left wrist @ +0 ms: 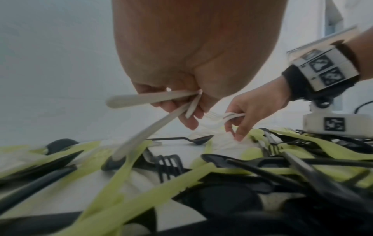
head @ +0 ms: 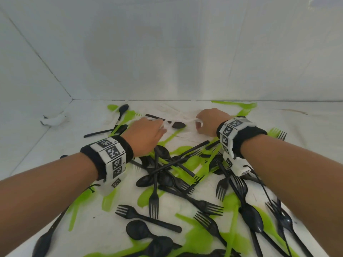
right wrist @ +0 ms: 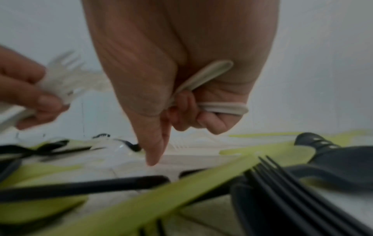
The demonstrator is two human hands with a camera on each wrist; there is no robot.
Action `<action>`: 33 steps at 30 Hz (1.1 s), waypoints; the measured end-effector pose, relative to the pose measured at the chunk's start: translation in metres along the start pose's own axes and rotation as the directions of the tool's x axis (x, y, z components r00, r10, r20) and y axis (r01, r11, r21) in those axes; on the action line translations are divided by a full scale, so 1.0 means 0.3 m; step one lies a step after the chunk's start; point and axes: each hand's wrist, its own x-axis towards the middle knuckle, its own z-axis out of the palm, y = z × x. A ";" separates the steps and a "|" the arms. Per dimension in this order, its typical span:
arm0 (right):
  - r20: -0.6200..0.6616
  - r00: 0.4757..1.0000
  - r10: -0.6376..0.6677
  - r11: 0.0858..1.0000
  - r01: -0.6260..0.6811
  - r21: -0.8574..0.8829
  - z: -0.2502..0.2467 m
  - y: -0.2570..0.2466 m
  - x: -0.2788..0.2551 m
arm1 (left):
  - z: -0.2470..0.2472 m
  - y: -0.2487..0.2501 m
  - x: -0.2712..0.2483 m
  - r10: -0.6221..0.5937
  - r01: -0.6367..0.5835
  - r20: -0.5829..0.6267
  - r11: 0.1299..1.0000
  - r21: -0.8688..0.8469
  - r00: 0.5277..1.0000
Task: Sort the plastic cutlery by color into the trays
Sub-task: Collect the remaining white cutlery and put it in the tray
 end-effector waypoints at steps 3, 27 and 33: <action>0.010 0.997 -0.079 0.995 0.079 0.061 -0.002 -0.015 -0.022 | 0.002 -0.046 0.031 -0.067 0.064 -0.040 0.995 -0.078 0.997; -0.067 0.975 0.211 0.961 -0.195 0.195 0.012 0.149 0.071 | 0.082 0.087 0.346 -0.105 0.141 0.164 0.964 -0.224 0.981; -0.041 0.974 0.224 0.969 -0.218 0.119 0.017 0.137 0.101 | 0.058 0.064 0.267 -0.108 0.145 0.150 0.954 -0.264 0.983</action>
